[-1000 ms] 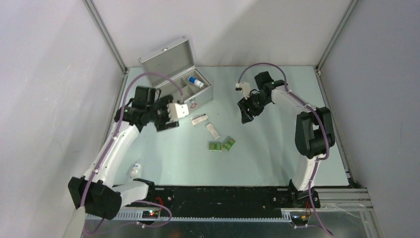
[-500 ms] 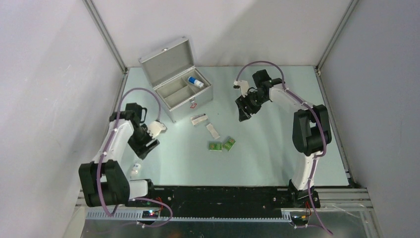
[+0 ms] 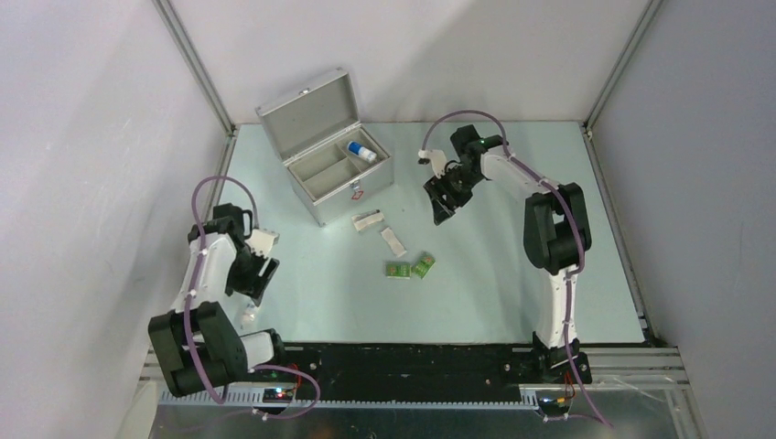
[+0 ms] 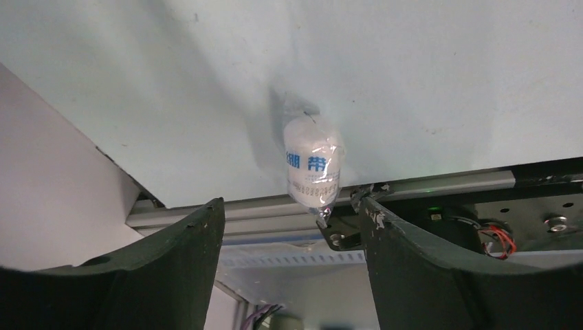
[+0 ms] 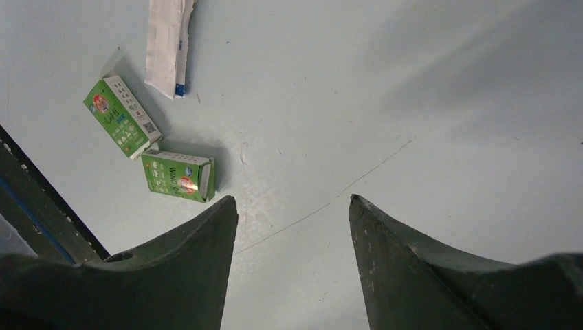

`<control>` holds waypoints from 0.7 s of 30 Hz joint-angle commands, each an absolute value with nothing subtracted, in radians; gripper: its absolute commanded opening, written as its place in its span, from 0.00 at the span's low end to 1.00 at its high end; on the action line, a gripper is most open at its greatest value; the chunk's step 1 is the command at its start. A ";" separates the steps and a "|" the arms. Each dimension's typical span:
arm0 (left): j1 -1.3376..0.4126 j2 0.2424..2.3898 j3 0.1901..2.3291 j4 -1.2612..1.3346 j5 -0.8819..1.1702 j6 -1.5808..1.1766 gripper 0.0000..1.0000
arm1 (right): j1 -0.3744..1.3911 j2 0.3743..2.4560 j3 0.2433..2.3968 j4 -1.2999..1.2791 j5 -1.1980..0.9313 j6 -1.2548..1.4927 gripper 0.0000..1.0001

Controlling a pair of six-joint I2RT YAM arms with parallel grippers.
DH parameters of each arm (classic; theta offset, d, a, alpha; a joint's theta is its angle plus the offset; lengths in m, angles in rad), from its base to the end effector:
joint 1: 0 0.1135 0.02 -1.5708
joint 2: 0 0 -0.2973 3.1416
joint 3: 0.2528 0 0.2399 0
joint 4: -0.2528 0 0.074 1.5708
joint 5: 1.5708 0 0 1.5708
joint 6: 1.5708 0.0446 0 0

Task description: Organize the medicine kit

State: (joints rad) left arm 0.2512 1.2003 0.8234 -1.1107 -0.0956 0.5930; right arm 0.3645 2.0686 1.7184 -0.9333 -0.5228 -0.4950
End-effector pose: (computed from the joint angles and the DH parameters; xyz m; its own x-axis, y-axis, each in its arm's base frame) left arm 0.1542 0.0440 0.2429 -0.9430 0.3323 -0.0158 0.3279 0.9364 0.1253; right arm 0.3963 0.1750 0.2434 -0.5790 -0.6614 -0.4768 -0.8137 0.5056 0.2868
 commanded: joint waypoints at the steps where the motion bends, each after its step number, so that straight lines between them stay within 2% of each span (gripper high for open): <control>1: 0.287 1.261 0.829 -1.079 -0.046 0.520 0.74 | 0.378 2.093 1.792 -1.020 -0.500 -0.511 0.64; 13: 0.321 1.507 0.815 -0.985 -0.131 0.516 0.51 | 0.385 2.067 1.760 -1.005 -0.472 -0.523 0.64; 21: 0.334 1.541 0.833 -1.003 -0.070 0.520 0.28 | 0.387 2.054 1.737 -0.996 -0.448 -0.541 0.64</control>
